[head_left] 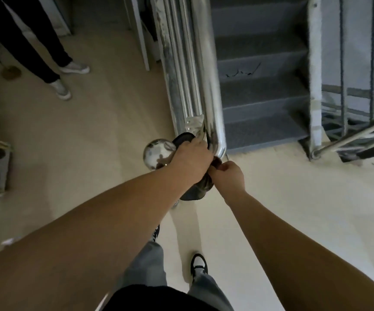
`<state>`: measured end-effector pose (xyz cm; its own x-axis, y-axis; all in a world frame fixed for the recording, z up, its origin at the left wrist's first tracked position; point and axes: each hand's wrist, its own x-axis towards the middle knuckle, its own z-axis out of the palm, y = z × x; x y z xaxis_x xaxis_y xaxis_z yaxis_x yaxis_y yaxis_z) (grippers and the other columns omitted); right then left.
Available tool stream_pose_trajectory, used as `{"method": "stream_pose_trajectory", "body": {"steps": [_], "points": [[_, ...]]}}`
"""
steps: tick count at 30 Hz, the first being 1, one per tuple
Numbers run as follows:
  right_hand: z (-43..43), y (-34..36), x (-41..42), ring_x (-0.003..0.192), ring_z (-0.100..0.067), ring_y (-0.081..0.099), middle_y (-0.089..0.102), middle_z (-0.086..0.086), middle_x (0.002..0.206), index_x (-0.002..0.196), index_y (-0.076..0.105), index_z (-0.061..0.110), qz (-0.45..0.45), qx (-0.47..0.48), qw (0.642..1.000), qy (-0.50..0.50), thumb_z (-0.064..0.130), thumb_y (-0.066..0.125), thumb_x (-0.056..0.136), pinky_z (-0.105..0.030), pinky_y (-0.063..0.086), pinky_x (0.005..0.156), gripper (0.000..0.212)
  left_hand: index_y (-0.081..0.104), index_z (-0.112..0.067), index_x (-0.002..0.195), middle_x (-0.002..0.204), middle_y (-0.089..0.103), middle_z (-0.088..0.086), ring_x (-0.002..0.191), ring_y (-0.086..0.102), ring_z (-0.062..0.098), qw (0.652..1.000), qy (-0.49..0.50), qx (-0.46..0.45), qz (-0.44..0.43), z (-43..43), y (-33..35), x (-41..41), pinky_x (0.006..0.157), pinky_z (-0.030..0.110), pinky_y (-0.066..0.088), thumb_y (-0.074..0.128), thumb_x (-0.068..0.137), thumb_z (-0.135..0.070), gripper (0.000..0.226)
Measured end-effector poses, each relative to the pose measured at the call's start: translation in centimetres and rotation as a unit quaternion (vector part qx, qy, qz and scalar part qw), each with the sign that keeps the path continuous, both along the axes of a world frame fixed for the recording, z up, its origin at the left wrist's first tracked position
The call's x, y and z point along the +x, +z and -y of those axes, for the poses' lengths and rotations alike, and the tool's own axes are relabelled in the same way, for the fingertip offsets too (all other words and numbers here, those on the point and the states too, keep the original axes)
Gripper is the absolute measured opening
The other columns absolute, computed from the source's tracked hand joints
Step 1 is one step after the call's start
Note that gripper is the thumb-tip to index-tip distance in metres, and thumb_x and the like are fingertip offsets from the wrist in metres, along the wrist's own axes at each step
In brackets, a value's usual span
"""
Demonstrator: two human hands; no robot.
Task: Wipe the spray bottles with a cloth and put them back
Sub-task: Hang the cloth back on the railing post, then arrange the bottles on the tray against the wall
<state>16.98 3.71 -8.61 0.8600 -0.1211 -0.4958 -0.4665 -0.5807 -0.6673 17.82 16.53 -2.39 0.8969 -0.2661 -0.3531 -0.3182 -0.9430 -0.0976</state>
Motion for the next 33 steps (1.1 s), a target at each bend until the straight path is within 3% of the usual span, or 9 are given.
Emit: {"method": "stream_pose_trajectory", "body": {"steps": [5,8,10,13,16,20,23,28,33], "points": [[0.6,1.6,-0.6,0.068,-0.027,0.062,0.066,-0.006,0.073,0.079,0.06,0.015,0.035,0.004,0.995,0.088,0.021,0.059,0.081,-0.032,0.049,0.06,0.006,0.064,-0.015,0.116,0.118,0.057,0.008,0.106,0.06,0.03,0.97,0.112,-0.215,0.007,-0.2,-1.2,-4.7,0.084,0.045,0.053,0.05,0.098,-0.016,0.023],[-0.2,2.4,-1.6,0.075,-0.025,0.066,0.069,-0.006,0.08,0.088,0.066,0.015,0.049,-0.027,0.984,0.17,0.023,0.061,0.084,-0.032,0.051,0.063,0.01,0.067,-0.015,0.101,0.104,0.067,0.006,0.093,0.064,0.027,0.927,0.22,-0.303,0.021,-0.6,-1.5,-8.4,0.081,0.041,0.054,0.053,0.096,-0.024,0.018],[-1.7,2.2,-3.5,0.076,-0.027,0.067,0.07,-0.007,0.079,0.082,0.067,0.016,0.013,-0.043,0.967,0.25,0.03,0.064,0.086,-0.036,0.055,0.067,0.014,0.069,-0.015,0.099,0.101,0.07,0.007,0.092,0.066,0.028,0.894,0.299,-0.332,0.016,-1.8,-2.3,-11.6,0.082,0.041,0.054,0.047,0.096,-0.027,0.025],[-5.6,0.8,-6.9,0.075,-0.033,0.071,0.072,-0.011,0.079,0.078,0.066,0.015,-0.047,-0.067,0.928,0.364,0.037,0.064,0.085,-0.043,0.059,0.07,0.023,0.07,-0.026,0.11,0.114,0.072,0.0,0.102,0.067,0.023,0.829,0.44,-0.344,-0.002,-5.5,-5.0,-17.9,0.092,0.04,0.056,0.048,0.096,-0.026,0.027],[-11.8,-0.1,-11.0,0.078,-0.033,0.072,0.073,-0.016,0.085,0.087,0.067,0.01,-0.079,-0.067,0.891,0.442,0.035,0.061,0.091,-0.038,0.057,0.068,0.026,0.07,-0.032,0.116,0.124,0.069,-0.004,0.112,0.066,0.021,0.764,0.555,-0.329,-0.006,-9.7,-7.0,-25.5,0.099,0.034,0.054,0.051,0.094,-0.025,0.029],[-20.8,-0.6,-18.9,0.062,-0.024,0.066,0.074,-0.015,0.085,0.099,0.066,0.004,-0.127,-0.066,0.829,0.541,0.031,0.061,0.094,-0.029,0.049,0.058,0.027,0.069,-0.027,0.122,0.13,0.068,-0.001,0.119,0.063,0.023,0.68,0.657,-0.324,0.016,-14.6,-8.2,-36.1,0.102,0.033,0.051,0.052,0.096,-0.023,0.032],[-26.9,-1.6,-25.7,0.065,-0.025,0.066,0.073,-0.014,0.085,0.101,0.066,0.005,-0.156,-0.06,0.785,0.597,0.03,0.061,0.096,-0.033,0.052,0.064,0.026,0.068,-0.026,0.125,0.134,0.065,-0.001,0.124,0.06,0.023,0.621,0.713,-0.323,0.04,-17.8,-8.6,-43.9,0.103,0.032,0.048,0.051,0.097,-0.02,0.034],[-35.9,-3.2,-36.2,0.062,-0.026,0.065,0.073,-0.016,0.08,0.102,0.067,0.003,-0.173,-0.037,0.752,0.635,0.025,0.061,0.095,-0.034,0.053,0.061,0.024,0.071,-0.023,0.119,0.126,0.069,0.003,0.117,0.063,0.026,0.533,0.781,-0.315,0.081,-22.9,-9.5,-55.3,0.1,0.031,0.051,0.052,0.094,-0.015,0.032],[-45.4,-3.9,-40.9,0.061,-0.025,0.063,0.07,-0.013,0.076,0.094,0.067,0.008,-0.159,-0.015,0.719,0.676,0.024,0.06,0.095,-0.035,0.051,0.061,0.018,0.071,-0.024,0.118,0.127,0.068,0.002,0.118,0.062,0.024,0.457,0.829,-0.308,0.094,-30.1,-10.9,-60.1,0.099,0.028,0.049,0.049,0.093,-0.014,0.034]]}}
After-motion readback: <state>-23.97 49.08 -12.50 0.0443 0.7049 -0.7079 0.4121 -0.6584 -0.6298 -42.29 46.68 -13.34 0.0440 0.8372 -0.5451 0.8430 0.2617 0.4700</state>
